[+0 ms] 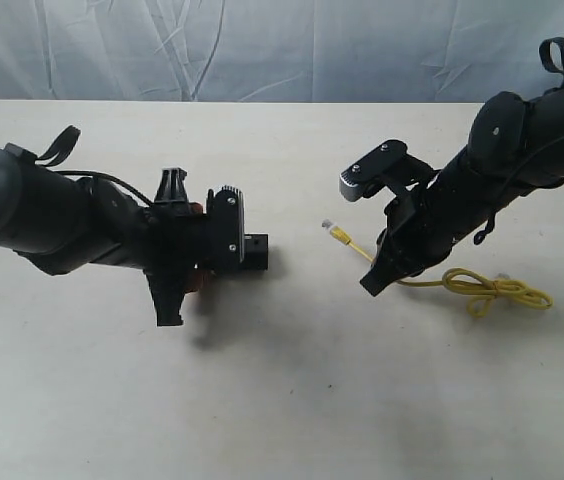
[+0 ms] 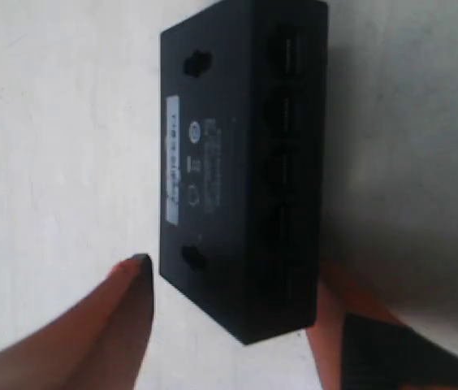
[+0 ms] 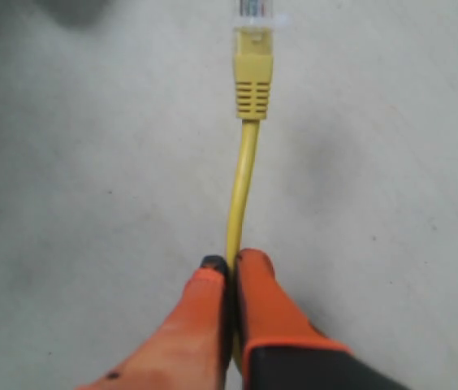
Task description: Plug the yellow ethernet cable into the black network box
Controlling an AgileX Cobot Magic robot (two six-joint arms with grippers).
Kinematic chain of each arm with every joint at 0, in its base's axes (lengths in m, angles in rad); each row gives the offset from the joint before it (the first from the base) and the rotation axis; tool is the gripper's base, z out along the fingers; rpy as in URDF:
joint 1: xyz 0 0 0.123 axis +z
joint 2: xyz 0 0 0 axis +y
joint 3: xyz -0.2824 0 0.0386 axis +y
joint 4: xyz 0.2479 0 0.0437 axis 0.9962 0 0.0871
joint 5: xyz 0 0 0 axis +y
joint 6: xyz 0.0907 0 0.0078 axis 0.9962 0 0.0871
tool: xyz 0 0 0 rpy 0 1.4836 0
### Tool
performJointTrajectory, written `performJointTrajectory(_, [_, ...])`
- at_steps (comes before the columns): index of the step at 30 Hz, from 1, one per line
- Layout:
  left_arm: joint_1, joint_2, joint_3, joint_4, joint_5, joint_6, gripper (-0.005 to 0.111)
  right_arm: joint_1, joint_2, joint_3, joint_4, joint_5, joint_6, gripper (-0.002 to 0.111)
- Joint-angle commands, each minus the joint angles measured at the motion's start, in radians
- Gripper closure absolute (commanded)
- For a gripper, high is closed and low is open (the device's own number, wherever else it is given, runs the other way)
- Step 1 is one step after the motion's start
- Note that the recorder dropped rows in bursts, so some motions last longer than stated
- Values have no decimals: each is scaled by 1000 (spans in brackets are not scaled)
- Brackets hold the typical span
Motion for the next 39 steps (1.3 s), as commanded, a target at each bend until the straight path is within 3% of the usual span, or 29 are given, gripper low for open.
performJointTrajectory(1, [-5,-16,8,-61,23,-5,48,-7,0,2,5,-8,1,109])
performJointTrajectory(13, [-5,-199,8,-150,31,-5,48,-7,0,2,19,-6,1,109])
performJointTrajectory(20, [-5,-205,8,-173,126,-5,49,-7,0,2,21,-3,1,109])
performJointTrajectory(22, [3,-203,8,-212,94,-5,59,-7,0,2,23,-3,1,109])
performJointTrajectory(27, [81,-204,8,-285,137,-5,106,-7,0,2,27,6,1,109])
performJointTrajectory(29, [117,-204,4,-299,204,-9,106,-7,0,2,31,9,1,109])
performJointTrajectory(34, [237,-182,-98,-310,428,-221,107,5,0,2,66,23,1,109])
performJointTrajectory(39, [298,-72,-299,0,662,-599,107,8,0,2,74,29,5,109])
